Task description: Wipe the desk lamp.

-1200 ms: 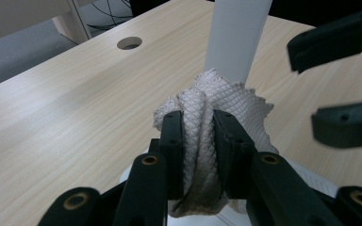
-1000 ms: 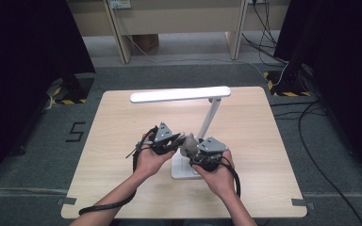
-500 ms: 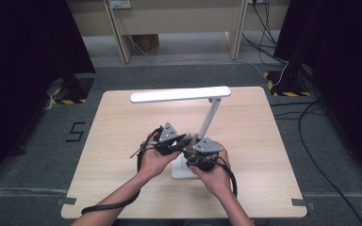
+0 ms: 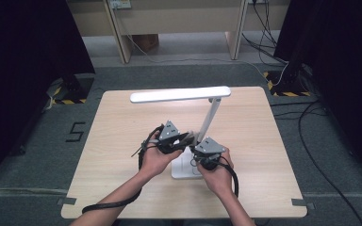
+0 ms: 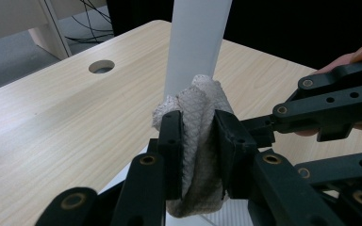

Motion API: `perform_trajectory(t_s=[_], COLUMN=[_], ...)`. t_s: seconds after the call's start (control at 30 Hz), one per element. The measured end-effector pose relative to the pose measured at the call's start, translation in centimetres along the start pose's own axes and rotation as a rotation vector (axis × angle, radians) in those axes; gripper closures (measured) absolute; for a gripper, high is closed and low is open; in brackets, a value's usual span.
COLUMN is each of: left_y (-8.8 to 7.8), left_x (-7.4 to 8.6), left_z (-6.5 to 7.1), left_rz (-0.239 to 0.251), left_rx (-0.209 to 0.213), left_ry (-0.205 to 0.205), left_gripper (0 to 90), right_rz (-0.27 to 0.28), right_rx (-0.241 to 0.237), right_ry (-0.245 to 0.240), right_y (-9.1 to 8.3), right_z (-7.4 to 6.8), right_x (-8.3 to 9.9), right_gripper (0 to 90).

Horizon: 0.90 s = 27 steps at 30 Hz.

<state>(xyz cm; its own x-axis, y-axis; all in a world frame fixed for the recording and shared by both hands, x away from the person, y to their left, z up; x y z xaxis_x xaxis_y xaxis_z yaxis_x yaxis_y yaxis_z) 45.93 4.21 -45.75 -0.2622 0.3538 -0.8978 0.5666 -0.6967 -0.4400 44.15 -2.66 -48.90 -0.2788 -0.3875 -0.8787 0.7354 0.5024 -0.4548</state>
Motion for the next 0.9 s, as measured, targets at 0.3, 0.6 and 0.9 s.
perform_trajectory(t_s=[0.3,0.6,0.9], left_y=[-1.4,-1.7,1.5], left_x=[-1.0,2.2,8.0], left_z=[-0.5,-2.3,-2.2], left_rz=[0.060,-0.042,-0.225], left_rx=[0.001,-0.054,-0.054], left_ry=[-0.011,0.065,0.077], left_gripper=[54.8,60.1,60.4], right_rz=[-0.029,-0.032,0.079], right_rx=[0.029,0.106,0.209], right_ry=[0.036,0.088,0.112], right_y=[-1.0,-3.6,-6.8], right_z=[1.3,4.8,8.7], right_x=[0.6,1.7,-2.1], right_gripper=[78.5,79.0,78.9])
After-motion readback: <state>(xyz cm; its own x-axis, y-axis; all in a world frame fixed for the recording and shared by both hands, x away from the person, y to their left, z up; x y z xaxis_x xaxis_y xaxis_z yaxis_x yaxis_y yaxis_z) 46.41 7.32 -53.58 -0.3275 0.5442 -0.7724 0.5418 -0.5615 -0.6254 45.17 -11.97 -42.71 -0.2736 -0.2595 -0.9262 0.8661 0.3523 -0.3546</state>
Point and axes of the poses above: each handheld gripper's, and its own axes: y roughly forward along the jaws, x roughly out of its underside, z roughly to its right, the point moved 9 cm from there along y, roughly forward along the jaws, and after that the axes turned 2 degrees about y, right-handed, at the moved point
